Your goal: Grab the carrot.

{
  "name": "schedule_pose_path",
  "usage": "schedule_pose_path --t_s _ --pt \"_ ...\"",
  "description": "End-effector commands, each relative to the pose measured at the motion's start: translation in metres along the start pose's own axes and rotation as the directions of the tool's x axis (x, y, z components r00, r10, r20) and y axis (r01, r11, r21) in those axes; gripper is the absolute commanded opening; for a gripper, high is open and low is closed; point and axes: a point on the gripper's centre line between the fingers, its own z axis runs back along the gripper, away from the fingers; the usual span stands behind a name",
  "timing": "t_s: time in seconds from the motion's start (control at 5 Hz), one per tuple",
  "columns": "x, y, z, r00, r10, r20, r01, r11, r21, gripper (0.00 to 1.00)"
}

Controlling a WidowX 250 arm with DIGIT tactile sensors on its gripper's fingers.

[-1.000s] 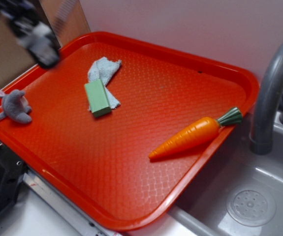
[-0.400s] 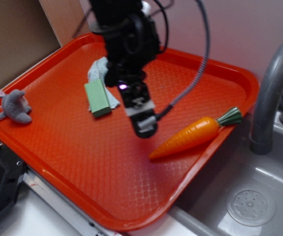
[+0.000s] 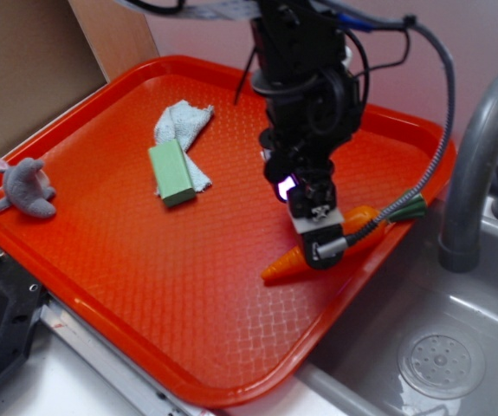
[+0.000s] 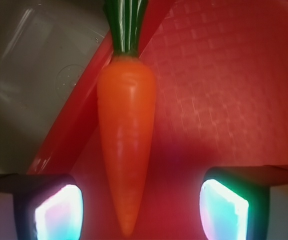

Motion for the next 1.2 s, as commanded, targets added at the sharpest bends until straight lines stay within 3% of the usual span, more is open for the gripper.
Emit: schedule_pose_path --t_s 0.0,0.2,0.4,0.6,1.0 --pt "0.012 -0.013 -0.017 0.998 -0.058 -0.009 0.058 0.998 -0.021 1.00" --pt "0.015 -0.012 -0.025 0.997 -0.068 -0.026 0.068 0.998 -0.014 1.00" --pt "0.015 -0.013 -0.032 0.998 -0.059 -0.027 0.059 0.998 -0.012 0.00" --pt "0.014 -0.014 -0.032 0.998 -0.051 -0.024 0.051 0.999 -0.008 0.00" --pt "0.011 -0.015 -0.027 0.999 -0.036 -0.022 0.037 0.998 0.056 0.00"
